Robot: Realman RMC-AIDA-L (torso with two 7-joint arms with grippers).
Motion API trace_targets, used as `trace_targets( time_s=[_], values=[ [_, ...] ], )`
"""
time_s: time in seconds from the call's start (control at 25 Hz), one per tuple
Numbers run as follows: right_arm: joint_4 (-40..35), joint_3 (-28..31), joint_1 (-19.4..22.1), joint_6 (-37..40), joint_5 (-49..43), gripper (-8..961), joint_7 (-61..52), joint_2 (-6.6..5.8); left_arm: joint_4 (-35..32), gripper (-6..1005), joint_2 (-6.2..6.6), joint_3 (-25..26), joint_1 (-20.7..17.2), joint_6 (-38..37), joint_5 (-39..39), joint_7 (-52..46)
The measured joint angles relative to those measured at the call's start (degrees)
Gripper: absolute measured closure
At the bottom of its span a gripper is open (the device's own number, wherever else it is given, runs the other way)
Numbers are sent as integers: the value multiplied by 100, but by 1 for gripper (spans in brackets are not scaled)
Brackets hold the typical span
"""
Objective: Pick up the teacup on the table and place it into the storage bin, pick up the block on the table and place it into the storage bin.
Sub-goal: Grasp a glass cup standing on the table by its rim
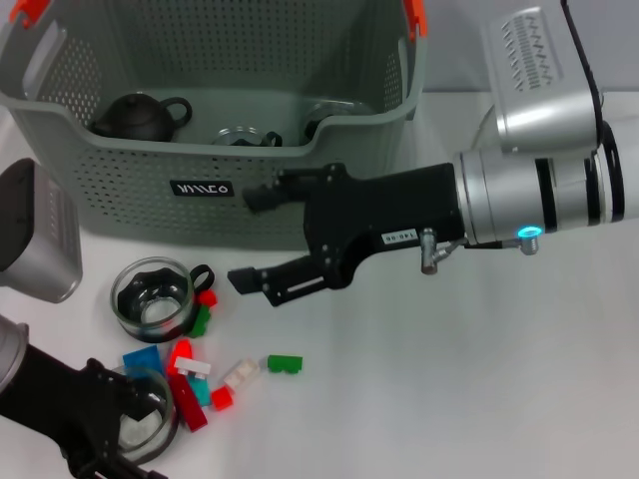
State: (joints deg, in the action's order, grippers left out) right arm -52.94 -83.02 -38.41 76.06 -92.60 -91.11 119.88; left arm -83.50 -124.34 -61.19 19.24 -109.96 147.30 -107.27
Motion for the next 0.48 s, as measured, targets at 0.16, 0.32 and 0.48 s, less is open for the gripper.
trace_targets(
  time_s=[0.16,0.32,0.48],
  values=[
    [-18,-1,-7,71,-242,12,2,-3,80,113,-8,-56,20,172,117,-225],
    [1,42,-78,62,-490,12,-52,11,136,113,-11,-173,20,286,121,-382],
    [3,66,-87,30,-499,12,-22,21,196,113,-11,-270,30,272,123,-437]
  ],
)
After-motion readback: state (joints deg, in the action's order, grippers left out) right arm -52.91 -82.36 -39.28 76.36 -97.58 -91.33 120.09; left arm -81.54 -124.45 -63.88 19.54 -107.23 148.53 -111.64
